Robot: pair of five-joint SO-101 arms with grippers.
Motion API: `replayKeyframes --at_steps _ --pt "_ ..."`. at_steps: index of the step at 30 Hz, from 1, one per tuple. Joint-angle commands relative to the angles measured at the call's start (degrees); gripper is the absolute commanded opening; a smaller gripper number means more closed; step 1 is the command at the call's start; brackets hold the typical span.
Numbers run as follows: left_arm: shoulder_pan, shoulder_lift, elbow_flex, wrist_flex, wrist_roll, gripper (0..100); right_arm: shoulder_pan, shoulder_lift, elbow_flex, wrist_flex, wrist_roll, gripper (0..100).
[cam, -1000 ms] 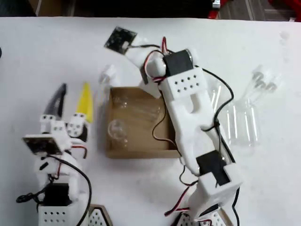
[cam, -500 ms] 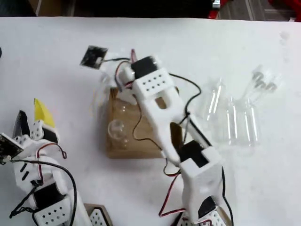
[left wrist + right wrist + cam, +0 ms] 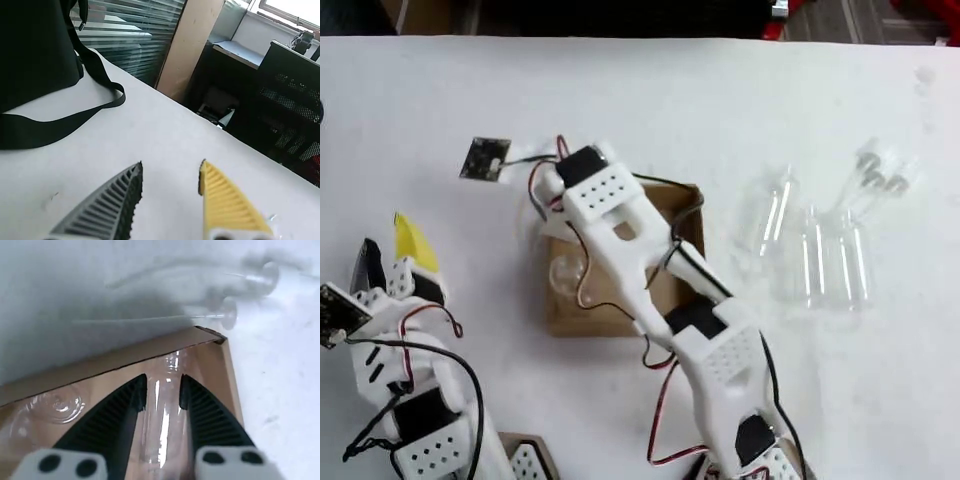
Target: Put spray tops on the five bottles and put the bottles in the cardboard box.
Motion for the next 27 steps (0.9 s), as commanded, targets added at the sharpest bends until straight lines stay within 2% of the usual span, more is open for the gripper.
replayKeyframes --at_steps 1,27 --pt "-0.48 -0.48 -0.18 -1.23 0.88 18 -0.31 0.40 -2.37 -1.19 0.70 12.3" --pt "-0.48 -0.48 -0.18 -1.23 0.62 18 1.63 5.14 -2.37 -4.70 1.23 14.0"
